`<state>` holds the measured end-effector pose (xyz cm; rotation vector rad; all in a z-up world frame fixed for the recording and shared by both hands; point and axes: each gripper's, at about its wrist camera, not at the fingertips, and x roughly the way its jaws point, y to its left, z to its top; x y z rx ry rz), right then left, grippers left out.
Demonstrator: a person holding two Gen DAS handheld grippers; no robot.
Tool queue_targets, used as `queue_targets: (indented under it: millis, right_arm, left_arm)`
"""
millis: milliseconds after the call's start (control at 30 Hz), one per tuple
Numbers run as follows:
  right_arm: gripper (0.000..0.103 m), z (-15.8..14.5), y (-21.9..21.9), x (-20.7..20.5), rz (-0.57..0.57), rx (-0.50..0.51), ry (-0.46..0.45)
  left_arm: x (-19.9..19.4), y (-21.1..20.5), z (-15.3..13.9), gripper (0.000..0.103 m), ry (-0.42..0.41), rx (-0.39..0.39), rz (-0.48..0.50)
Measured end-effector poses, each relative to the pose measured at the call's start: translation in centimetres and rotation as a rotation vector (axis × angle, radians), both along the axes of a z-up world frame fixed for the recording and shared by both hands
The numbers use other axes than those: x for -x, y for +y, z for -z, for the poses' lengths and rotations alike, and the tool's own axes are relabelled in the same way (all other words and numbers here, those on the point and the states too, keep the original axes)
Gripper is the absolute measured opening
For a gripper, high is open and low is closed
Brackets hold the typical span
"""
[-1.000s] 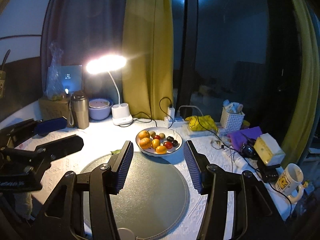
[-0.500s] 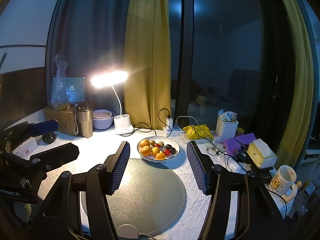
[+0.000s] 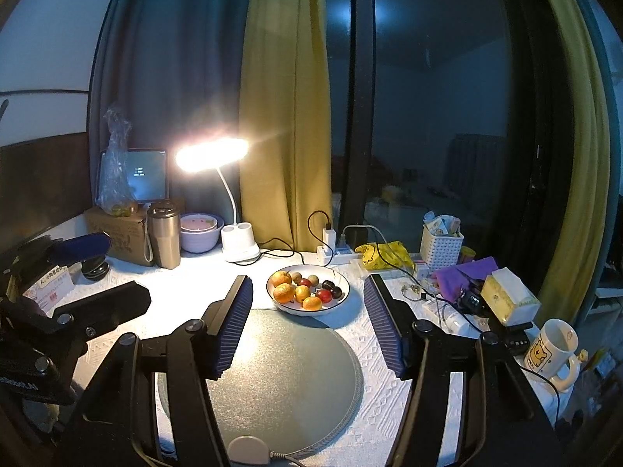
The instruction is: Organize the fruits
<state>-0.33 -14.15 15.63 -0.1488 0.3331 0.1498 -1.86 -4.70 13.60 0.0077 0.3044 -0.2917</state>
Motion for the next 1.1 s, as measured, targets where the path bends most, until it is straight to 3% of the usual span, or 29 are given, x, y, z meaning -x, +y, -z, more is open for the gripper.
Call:
queue_targets:
  millis: [1100]
  right_arm:
    - [0.063,0.29,0.09,0.08,0.001,-0.001,0.005]
  left_arm:
    - [0.12,-0.17,-0.30,0.091,-0.012,0.005,0.000]
